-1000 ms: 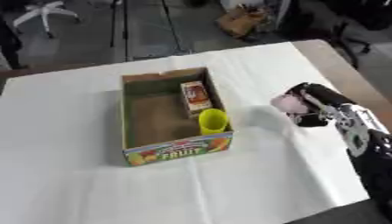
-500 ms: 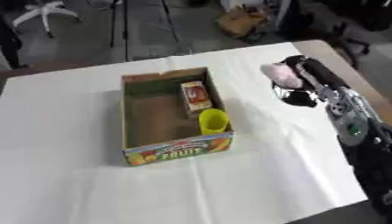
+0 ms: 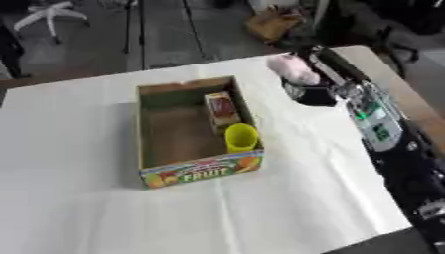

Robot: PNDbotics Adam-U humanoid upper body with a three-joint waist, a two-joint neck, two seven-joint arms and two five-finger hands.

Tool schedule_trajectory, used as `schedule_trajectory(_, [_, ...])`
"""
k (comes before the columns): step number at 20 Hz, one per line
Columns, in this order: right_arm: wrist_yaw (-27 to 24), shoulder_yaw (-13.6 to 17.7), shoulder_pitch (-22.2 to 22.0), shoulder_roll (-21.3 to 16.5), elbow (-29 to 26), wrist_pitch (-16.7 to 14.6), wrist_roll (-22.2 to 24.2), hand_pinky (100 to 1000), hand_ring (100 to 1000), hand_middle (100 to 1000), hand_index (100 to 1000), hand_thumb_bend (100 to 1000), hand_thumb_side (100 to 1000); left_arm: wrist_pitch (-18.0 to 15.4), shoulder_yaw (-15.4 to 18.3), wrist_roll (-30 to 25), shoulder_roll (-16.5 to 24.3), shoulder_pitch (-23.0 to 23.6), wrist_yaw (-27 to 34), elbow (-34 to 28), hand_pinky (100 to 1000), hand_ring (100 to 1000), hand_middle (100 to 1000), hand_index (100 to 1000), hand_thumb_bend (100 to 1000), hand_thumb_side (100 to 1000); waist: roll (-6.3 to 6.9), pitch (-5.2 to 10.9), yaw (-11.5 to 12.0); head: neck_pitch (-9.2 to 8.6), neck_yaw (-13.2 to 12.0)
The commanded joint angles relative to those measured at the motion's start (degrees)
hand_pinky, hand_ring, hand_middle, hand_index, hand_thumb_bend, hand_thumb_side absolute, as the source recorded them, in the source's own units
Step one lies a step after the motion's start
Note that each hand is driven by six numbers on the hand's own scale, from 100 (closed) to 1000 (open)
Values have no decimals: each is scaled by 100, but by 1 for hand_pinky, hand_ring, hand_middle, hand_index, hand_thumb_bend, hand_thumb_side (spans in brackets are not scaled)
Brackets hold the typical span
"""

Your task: Pick up objects on the table and place them in the box.

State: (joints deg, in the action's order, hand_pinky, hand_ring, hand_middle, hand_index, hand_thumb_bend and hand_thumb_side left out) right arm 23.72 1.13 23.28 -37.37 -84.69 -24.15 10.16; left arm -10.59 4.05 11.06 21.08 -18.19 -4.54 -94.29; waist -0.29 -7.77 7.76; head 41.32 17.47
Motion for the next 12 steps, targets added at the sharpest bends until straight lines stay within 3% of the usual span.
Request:
schedule_trajectory(1, [-348,-149,167,-277,-293,17,296,100,325,614,616,100,195,-5,20,-20,90,-73,16,-55,759,739,728,855,571,958,9,88,-14,13,21])
schedule_trajectory(3, [-530,-134,196,-291,-354,69,488,131,370,657,664,100,145,-6,14,-23,87,-74,16,-55,759,740,728,855,571,957,12,96,-11,12,36])
schedule_trajectory(6, [-417,-436,520,-236,-503,-101,764,172,399,677,684,100,139,-8,-54,-82,44,-94,27,-50,758,740,728,855,571,956,30,141,102,6,136])
schedule_trajectory(12, [107,-1208,1390,210,226,-633,1305,238,450,722,726,100,148,-10,-64,-101,20,-81,41,-41,759,740,728,856,570,957,91,162,97,0,137])
